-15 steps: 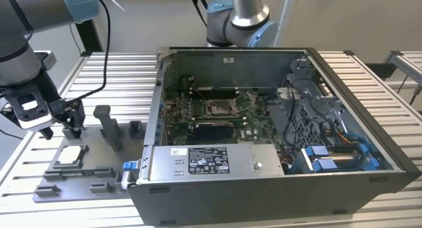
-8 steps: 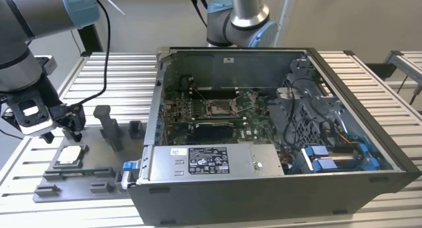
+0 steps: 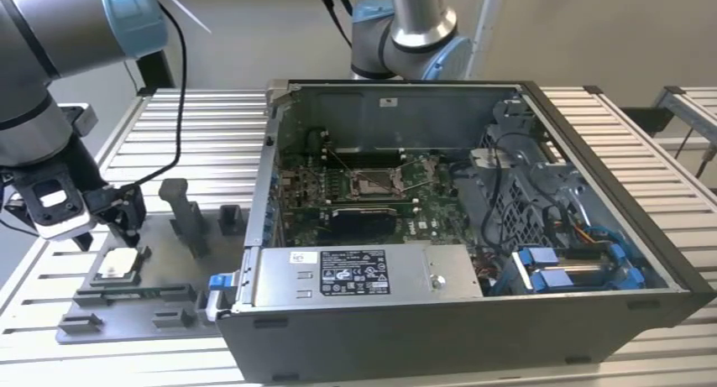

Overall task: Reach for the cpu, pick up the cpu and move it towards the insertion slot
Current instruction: 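Pick up the cpu and move it towards the insertion slot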

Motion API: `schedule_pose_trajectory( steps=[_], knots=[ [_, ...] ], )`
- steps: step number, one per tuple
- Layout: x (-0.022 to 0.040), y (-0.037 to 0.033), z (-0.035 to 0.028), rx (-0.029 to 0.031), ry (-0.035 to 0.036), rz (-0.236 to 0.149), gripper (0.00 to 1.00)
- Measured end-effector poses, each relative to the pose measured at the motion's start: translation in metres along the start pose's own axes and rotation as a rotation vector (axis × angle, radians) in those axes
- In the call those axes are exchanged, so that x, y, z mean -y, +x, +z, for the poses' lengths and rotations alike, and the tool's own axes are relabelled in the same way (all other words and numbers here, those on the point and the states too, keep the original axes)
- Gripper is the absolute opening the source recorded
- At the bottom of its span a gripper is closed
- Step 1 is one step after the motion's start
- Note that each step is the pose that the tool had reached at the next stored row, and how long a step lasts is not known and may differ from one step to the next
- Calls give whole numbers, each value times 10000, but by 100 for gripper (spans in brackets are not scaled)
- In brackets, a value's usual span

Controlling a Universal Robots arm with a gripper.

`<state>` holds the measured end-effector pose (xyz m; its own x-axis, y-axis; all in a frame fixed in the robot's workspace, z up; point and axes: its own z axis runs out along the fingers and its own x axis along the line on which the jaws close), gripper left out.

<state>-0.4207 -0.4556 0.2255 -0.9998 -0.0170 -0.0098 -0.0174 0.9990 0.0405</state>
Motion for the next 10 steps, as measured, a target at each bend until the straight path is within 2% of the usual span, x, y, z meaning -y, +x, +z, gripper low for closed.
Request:
schedule_pose_trajectory(
  steps=[10],
  knots=[
    [20,18,100,27,2,22,100]
  ],
)
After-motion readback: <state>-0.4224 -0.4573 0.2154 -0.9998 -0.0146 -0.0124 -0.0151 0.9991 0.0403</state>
